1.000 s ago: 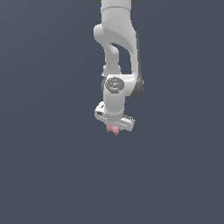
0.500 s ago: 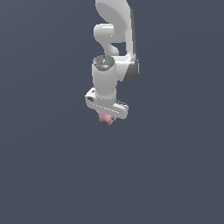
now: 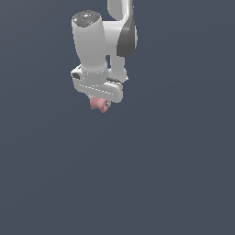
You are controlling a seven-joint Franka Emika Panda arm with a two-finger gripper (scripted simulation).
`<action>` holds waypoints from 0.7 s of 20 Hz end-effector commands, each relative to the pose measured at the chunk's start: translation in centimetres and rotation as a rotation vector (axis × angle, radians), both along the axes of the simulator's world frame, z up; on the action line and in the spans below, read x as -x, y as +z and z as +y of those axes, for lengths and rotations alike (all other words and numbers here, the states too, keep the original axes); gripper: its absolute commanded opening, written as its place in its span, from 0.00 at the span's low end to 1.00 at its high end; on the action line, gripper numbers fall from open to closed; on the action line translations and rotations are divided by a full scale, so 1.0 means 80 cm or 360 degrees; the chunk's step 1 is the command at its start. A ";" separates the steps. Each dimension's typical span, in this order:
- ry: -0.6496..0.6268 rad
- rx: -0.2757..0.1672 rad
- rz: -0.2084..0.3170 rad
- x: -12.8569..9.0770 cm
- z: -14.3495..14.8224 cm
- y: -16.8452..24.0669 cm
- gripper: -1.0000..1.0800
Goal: Pick up the object and move it to a goal position.
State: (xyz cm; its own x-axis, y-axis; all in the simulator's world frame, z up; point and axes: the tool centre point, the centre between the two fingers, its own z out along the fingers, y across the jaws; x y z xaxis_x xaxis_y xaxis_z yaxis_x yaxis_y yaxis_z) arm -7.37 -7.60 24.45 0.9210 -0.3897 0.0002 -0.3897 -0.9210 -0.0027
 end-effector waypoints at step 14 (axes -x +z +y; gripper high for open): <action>0.0000 0.0002 0.0002 0.043 -0.084 0.175 0.00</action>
